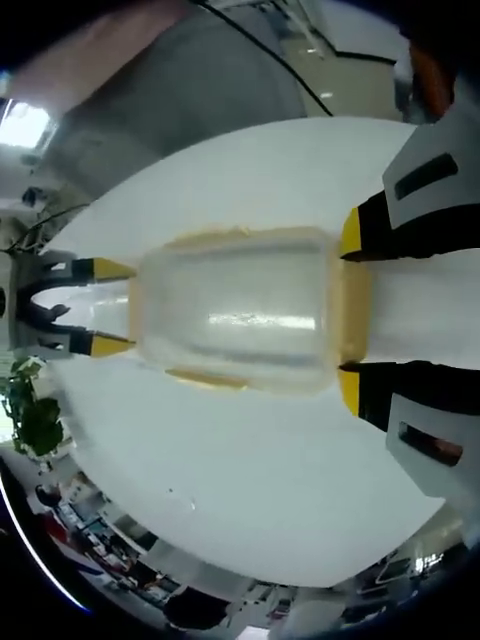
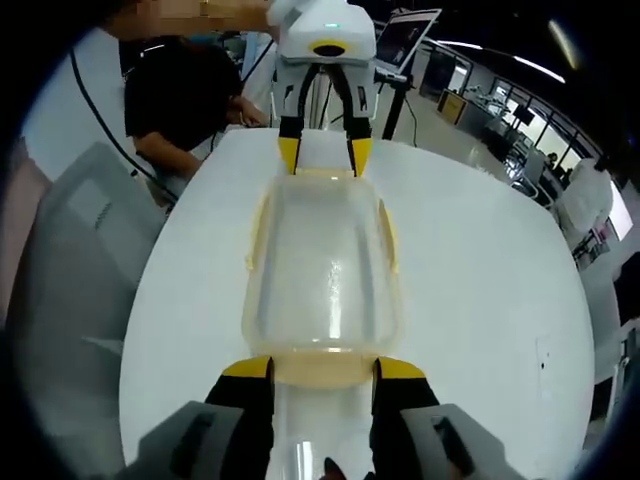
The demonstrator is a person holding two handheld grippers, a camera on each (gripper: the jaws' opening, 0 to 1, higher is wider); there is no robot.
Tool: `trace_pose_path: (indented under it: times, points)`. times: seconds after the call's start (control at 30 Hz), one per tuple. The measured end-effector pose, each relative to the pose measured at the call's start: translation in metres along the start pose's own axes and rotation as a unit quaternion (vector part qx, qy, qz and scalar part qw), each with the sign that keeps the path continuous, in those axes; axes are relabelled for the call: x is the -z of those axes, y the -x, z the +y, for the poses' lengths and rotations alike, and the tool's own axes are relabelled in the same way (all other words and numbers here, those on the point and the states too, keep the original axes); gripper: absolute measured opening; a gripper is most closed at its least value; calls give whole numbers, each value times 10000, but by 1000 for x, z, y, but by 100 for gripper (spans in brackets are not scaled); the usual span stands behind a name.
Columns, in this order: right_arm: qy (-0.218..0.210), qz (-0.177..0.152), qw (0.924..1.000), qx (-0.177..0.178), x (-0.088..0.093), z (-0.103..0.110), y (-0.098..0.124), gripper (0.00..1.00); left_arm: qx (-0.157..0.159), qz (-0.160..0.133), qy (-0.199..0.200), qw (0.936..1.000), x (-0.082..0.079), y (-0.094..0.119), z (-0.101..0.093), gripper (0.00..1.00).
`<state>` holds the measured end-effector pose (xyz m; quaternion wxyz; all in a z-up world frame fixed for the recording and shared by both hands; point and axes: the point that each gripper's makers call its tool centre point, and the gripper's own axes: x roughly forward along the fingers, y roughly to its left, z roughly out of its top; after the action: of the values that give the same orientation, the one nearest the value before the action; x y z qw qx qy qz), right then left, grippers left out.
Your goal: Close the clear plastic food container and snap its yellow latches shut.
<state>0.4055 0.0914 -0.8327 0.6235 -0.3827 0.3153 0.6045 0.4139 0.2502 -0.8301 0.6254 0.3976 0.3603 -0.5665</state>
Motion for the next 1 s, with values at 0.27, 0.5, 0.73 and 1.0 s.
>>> trace_pose_path:
  times: [0.27, 0.5, 0.73, 1.0]
  points:
    - [16, -18, 10000, 35, 1, 2, 7, 35, -14, 5, -31, 10000, -8, 6, -2, 37]
    - [46, -59, 10000, 36, 0, 2, 15, 35, -67, 17, -19, 10000, -14, 12, -4, 37]
    - [67, -85, 9999, 58, 1, 3, 22, 35, -103, 31, -46, 9999, -22, 17, -4, 37]
    - [95, -61, 9999, 107, 8, 2, 33, 35, -160, 10, -80, 9998, -35, 17, -3, 37]
